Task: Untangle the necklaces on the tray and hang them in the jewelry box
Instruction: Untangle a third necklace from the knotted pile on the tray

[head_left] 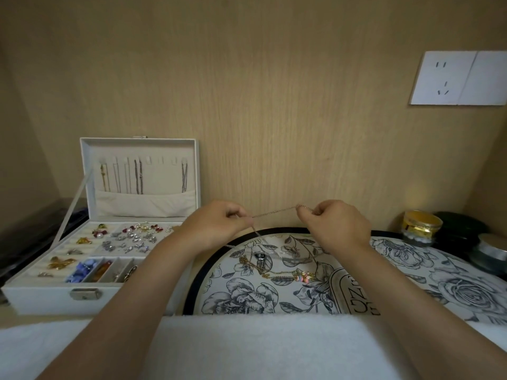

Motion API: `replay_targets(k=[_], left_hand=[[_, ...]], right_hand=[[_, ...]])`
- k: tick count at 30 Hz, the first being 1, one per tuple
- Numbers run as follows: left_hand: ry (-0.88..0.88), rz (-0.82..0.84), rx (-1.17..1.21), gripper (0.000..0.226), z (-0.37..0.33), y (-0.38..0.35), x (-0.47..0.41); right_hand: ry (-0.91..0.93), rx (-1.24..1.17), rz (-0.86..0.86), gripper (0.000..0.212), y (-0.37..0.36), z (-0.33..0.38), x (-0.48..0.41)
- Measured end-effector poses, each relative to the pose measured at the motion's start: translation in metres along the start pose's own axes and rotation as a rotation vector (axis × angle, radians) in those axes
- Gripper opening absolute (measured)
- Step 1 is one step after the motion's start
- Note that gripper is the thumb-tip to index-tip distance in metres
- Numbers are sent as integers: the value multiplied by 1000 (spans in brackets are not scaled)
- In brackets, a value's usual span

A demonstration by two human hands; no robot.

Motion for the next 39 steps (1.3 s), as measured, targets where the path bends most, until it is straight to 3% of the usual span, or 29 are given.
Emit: replay_targets(k=[3,6,9,12,14,18,24,29,34,36,37,39], left_hand=[[-27,-66,-13,14,6,4,-3],[-50,-132,-21,11,9,7,-5],[-52,-177,-63,13,10,6,-5],[-56,-263,-102,16,10,9,-5],[-61,-343,-129,16,8,15,-3],[-57,-425,-203,18,6,23,-1],[-91,-334,-292,18,8,16,1],[-88,-184,-255,15,6,5,0],[-38,-76,-11,14,7,-8,-1],[-42,-43,26,14,3,-14,0],[-50,-28,31,14,1,-18,0],[-75,-9,32,13,-6,-22,2]], right_hand=[[-53,58,46,61,-3,-8,-4],[-79,34,67,51,-5,-13,-7],[-121,-56,115,57,-7,-13,-6],[-242,-260,379,68,-16,-13,-1],[-218,-265,531,67,-24,-11,5],[-122,-193,484,57,-24,-9,2],[-129,-277,353,43,-23,-20,-8],[-149,-10,266,44,-22,-33,-9],[4,167,427,21,-29,-23,1],[123,191,510,34,-36,-13,7],[178,129,540,44,-39,-5,10],[186,-233,624,47,-40,13,19]])
Point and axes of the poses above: each hand's wrist, its own x-axis away from the middle knuckle, its own y-axis out of the back of the hand, z = x × y, the point moved 5 cm from there along -x, towards the middle knuckle, and after that the axes turned 5 degrees about -z, right-handed, at the moved point
